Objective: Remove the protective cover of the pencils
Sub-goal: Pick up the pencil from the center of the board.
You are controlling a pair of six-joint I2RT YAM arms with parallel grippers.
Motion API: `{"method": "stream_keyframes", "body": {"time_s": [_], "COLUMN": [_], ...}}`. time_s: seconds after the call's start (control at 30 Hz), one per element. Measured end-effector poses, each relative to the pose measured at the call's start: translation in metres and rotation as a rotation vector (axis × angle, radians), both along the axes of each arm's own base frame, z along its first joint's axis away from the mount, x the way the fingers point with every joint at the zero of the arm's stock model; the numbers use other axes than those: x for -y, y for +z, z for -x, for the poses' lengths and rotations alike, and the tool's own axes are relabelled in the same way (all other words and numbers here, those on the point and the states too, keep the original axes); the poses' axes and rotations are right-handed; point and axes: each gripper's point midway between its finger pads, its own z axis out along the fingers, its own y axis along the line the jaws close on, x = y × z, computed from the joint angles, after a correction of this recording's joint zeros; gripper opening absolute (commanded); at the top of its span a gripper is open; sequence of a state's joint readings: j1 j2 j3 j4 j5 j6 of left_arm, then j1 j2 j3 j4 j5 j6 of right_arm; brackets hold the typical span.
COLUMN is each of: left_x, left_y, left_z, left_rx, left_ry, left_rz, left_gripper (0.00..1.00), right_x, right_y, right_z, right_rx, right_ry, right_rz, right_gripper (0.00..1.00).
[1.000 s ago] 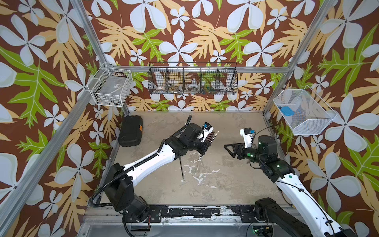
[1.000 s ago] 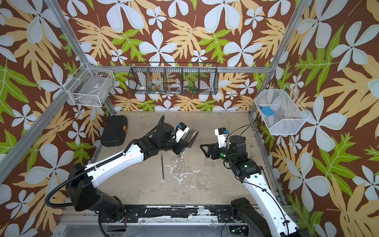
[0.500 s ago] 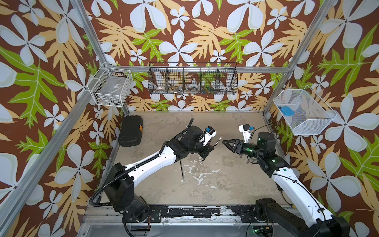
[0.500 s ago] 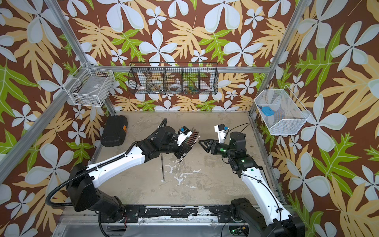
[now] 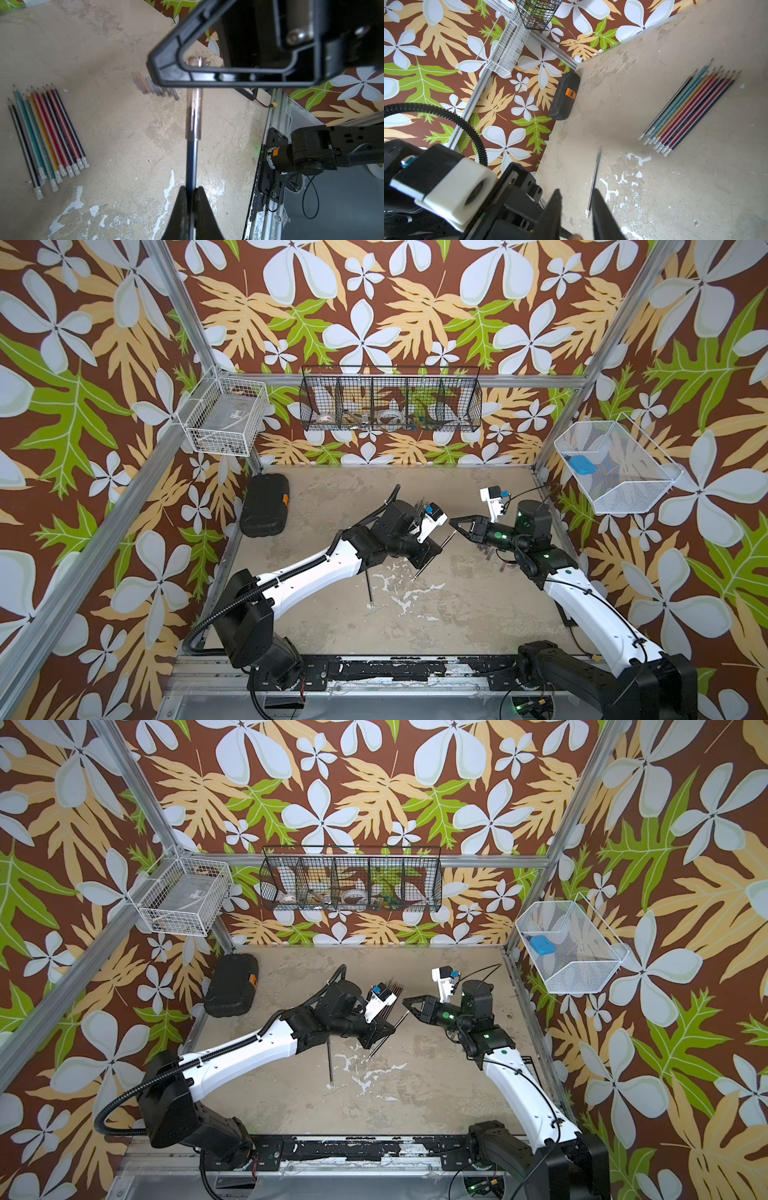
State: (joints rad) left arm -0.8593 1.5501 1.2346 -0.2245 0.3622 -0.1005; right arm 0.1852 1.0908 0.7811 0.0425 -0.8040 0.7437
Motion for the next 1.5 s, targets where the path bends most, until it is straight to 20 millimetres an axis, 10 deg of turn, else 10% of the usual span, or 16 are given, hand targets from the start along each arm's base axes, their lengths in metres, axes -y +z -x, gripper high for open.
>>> {"method": "stream_keyframes", "body": {"time_s": [0.4, 0.53, 0.8, 1.0, 1.13, 1.23, 1.37, 1.5], "left_x": [0.002, 0.002, 0.001, 0.004, 0.007, 0.014, 0.014, 0.008], "left_y": [0.008, 0.012, 0.007, -0.008, -0.009, -0.009, -0.013, -0.018], "left_z": [0.004, 0.005, 0.006, 0.003, 0.001, 0.008, 0.006, -0.001], "left_rx": [0.001, 0.011, -0.008, -0.033, -0.033, -0.031, -0.042, -0.047], "left_ry": [-0.019, -0.021, -0.015, -0.015, -0.018, -0.073, -0.065, -0.015], "left_rz": [0.026, 0.04, 0.036, 0.004, -0.001, 0.003, -0.01, -0.038], "left_gripper": [0.0, 0.44, 0.53, 0.41, 0.0, 0.0, 0.0, 0.0], "right_x": [0.007, 0.011, 0.03, 0.044, 0.044, 0.046, 0.046, 0.045], "right_y": [0.008, 0.01, 0.028, 0.038, 0.038, 0.036, 0.032, 0.027], "right_z": [0.007, 0.006, -0.003, -0.007, -0.006, -0.008, -0.009, -0.005], "right_rx": [-0.015, -0.019, 0.007, 0.018, 0.014, 0.007, -0.006, -0.006], "right_ry": [-0.045, -0.059, -0.121, -0.147, -0.135, -0.142, -0.141, -0.131], "right_rz": [-0.031, -0.033, -0.039, -0.049, -0.054, -0.055, -0.049, -0.026], "right_gripper": [0.0, 0.0, 0.0, 0.0, 0.0, 0.0, 0.33, 0.34]}}
